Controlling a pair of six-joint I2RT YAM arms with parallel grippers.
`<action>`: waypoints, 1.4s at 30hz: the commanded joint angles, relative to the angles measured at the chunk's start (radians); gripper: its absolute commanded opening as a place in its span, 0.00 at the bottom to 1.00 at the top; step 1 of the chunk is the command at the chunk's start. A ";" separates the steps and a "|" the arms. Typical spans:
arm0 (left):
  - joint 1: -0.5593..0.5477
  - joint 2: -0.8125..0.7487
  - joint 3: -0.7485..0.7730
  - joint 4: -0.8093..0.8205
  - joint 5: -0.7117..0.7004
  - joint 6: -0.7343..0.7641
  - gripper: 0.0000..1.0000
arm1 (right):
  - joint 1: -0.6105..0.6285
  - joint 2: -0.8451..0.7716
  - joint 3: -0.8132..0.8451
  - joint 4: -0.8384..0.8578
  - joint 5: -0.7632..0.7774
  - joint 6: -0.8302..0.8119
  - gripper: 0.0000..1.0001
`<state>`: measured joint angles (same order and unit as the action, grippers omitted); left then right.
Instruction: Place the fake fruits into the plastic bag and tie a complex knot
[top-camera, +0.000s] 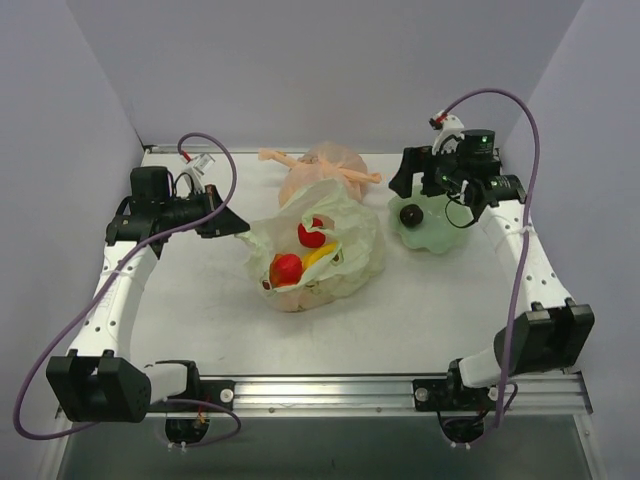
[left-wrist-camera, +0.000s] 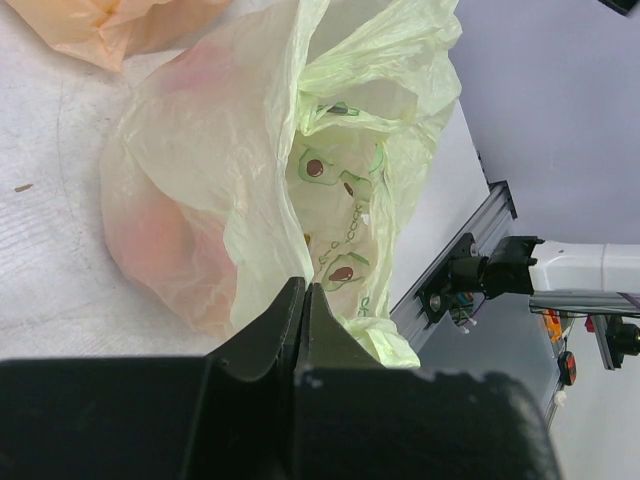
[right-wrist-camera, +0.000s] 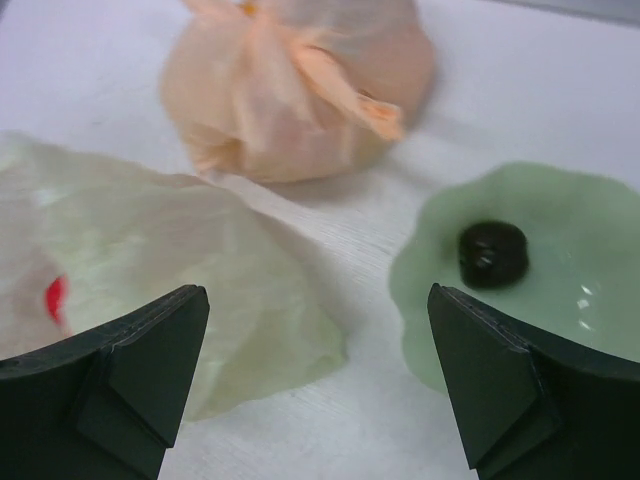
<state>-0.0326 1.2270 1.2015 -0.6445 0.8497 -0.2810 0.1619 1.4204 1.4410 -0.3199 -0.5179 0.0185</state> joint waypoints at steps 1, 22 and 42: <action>0.005 0.002 0.013 0.036 0.015 0.013 0.00 | -0.093 0.119 -0.018 -0.060 0.125 0.064 0.97; 0.008 0.008 0.036 -0.067 -0.035 0.108 0.00 | -0.094 0.589 0.110 0.024 0.252 -0.218 0.92; 0.007 0.019 0.033 -0.080 -0.023 0.125 0.00 | -0.127 0.273 0.105 -0.126 0.053 -0.230 0.31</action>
<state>-0.0307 1.2480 1.2022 -0.7254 0.8120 -0.1745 0.0444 1.8946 1.5146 -0.3874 -0.3515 -0.2111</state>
